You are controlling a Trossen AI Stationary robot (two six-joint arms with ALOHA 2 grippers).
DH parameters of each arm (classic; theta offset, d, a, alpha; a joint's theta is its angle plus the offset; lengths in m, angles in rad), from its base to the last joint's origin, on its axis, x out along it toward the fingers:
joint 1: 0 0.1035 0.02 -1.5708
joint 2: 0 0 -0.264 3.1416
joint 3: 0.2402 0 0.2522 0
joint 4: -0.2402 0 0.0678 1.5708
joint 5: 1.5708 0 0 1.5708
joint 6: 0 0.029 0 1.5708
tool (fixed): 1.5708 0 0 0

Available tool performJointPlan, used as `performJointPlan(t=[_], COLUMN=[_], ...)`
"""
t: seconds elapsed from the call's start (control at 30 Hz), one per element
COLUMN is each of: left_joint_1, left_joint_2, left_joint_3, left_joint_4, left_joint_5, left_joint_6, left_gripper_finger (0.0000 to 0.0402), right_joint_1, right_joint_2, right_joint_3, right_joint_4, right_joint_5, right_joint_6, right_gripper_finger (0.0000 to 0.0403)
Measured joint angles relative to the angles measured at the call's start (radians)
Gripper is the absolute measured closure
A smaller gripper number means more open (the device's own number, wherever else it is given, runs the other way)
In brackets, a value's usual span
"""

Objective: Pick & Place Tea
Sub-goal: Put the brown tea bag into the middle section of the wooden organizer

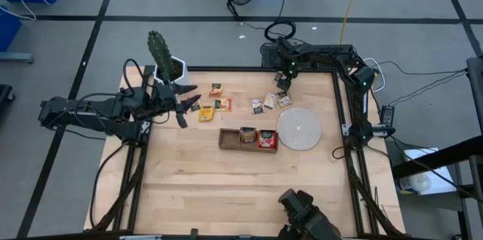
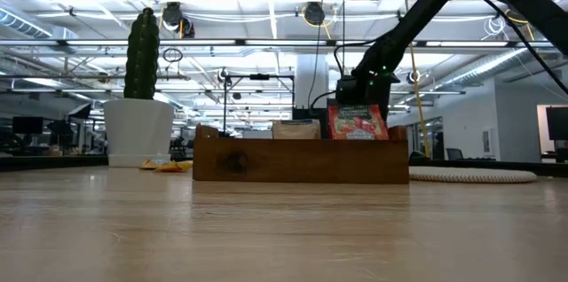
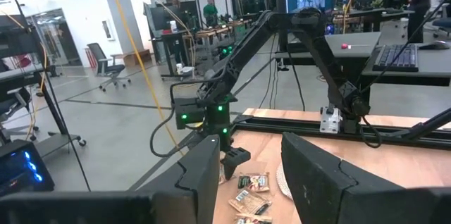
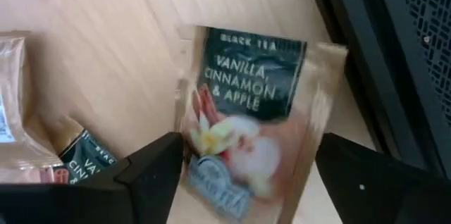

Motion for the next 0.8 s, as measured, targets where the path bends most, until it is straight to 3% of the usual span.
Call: performJointPlan(t=[0.33, 0.8], left_joint_1=[0.000, 0.000], left_joint_2=[0.000, 0.000], left_joint_3=[0.000, 0.000], left_joint_4=[0.000, 0.000], left_joint_5=[0.000, 0.000], left_joint_6=[0.000, 0.000], left_gripper_finger=[0.0245, 0.0245], right_joint_1=[-0.002, -0.001], right_joint_2=[0.023, -0.070], right_joint_3=[0.001, -0.009], right_joint_4=[-0.039, -0.098], right_joint_5=[0.007, 0.002], right_joint_6=[0.003, 0.003], right_gripper_finger=[0.0162, 0.0378])
